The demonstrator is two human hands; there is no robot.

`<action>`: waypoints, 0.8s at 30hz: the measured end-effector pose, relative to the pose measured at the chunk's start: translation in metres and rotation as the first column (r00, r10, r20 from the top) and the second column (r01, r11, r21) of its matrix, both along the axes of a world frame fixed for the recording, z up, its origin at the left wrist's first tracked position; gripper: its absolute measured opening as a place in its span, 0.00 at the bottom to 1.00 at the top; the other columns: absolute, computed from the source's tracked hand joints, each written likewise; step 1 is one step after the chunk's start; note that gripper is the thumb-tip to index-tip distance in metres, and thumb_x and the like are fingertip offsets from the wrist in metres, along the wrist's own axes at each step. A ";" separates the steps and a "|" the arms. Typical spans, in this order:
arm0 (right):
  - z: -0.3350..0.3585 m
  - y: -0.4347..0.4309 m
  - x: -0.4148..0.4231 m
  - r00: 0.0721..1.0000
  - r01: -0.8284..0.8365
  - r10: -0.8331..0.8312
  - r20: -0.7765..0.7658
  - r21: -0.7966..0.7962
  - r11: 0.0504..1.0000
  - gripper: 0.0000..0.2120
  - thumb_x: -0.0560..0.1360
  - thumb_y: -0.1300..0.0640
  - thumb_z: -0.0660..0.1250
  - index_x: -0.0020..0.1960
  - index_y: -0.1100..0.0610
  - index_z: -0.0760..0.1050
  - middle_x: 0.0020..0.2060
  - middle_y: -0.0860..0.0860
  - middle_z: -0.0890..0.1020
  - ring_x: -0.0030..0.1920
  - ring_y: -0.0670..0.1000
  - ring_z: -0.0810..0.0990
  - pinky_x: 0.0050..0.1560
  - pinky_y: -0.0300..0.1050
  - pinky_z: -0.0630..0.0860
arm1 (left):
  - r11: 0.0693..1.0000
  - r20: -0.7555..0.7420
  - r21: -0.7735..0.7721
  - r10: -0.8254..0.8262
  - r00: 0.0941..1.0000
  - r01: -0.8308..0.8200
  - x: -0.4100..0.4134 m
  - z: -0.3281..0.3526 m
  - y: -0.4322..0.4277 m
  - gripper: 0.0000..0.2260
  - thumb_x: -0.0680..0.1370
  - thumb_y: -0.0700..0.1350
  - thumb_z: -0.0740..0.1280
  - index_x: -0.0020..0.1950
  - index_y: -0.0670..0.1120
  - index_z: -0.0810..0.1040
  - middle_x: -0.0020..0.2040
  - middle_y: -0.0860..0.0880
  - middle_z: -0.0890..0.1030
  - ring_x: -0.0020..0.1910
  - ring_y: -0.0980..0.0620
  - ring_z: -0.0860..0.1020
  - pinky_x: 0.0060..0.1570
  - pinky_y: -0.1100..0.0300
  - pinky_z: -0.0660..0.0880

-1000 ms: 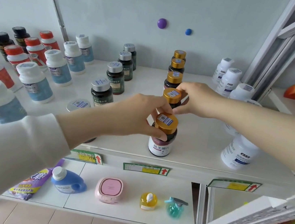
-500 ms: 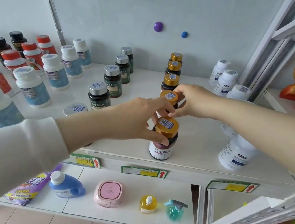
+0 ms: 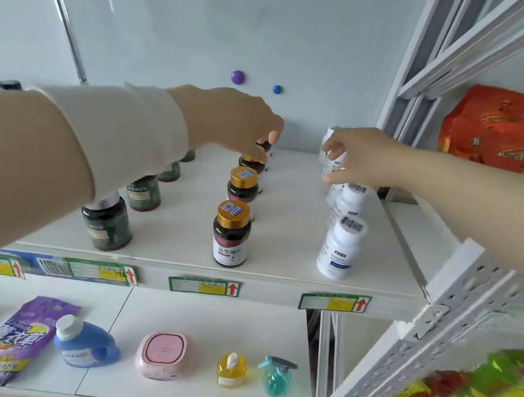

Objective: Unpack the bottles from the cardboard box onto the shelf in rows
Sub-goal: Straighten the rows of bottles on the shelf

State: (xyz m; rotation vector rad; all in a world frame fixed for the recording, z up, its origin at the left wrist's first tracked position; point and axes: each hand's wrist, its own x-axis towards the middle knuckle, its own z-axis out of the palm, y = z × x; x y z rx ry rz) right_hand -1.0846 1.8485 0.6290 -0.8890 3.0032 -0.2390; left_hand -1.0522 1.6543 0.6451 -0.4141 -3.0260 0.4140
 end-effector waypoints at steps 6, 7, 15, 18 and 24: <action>-0.005 0.058 0.015 0.999 0.030 -0.027 -0.025 0.115 0.993 0.24 0.74 0.53 0.68 0.66 0.61 0.68 0.61 0.56 0.77 0.61 0.57 0.75 0.60 0.44 0.68 | 0.998 0.029 -0.015 -0.057 0.998 0.057 -0.006 -0.012 0.050 0.15 0.77 0.54 0.63 0.61 0.50 0.71 0.57 0.52 0.76 0.55 0.48 0.75 0.49 0.57 0.69; -0.007 0.066 0.017 0.999 0.034 -0.032 -0.018 0.119 0.992 0.24 0.74 0.54 0.68 0.66 0.62 0.68 0.61 0.57 0.77 0.61 0.57 0.75 0.59 0.44 0.69 | 0.998 0.035 -0.015 -0.062 0.997 0.062 -0.007 -0.014 0.057 0.15 0.77 0.54 0.63 0.61 0.50 0.71 0.58 0.51 0.76 0.56 0.48 0.75 0.51 0.56 0.69; -0.033 0.107 0.027 0.986 0.092 -0.101 0.133 0.068 0.993 0.28 0.72 0.52 0.71 0.68 0.57 0.65 0.63 0.52 0.74 0.61 0.51 0.74 0.55 0.40 0.68 | 0.992 0.093 0.033 -0.124 0.988 0.121 -0.037 -0.028 0.097 0.18 0.77 0.53 0.65 0.64 0.48 0.70 0.60 0.50 0.77 0.56 0.46 0.76 0.54 0.54 0.71; -0.052 0.107 0.038 0.979 0.094 -0.088 0.186 -0.028 0.995 0.31 0.70 0.49 0.73 0.68 0.56 0.65 0.63 0.50 0.75 0.60 0.49 0.74 0.53 0.37 0.67 | 0.985 0.103 0.111 -0.145 0.984 0.133 -0.053 -0.034 0.108 0.23 0.76 0.53 0.66 0.67 0.45 0.67 0.61 0.47 0.76 0.56 0.44 0.75 0.53 0.55 0.69; -0.084 0.085 0.051 0.976 0.085 -0.038 0.214 -0.216 0.973 0.31 0.64 0.44 0.75 0.62 0.53 0.68 0.56 0.46 0.76 0.50 0.43 0.73 0.50 0.36 0.68 | 0.961 0.180 0.249 -0.164 0.970 0.116 -0.080 -0.052 0.115 0.27 0.73 0.57 0.69 0.67 0.48 0.66 0.63 0.49 0.74 0.54 0.49 0.72 0.55 0.56 0.70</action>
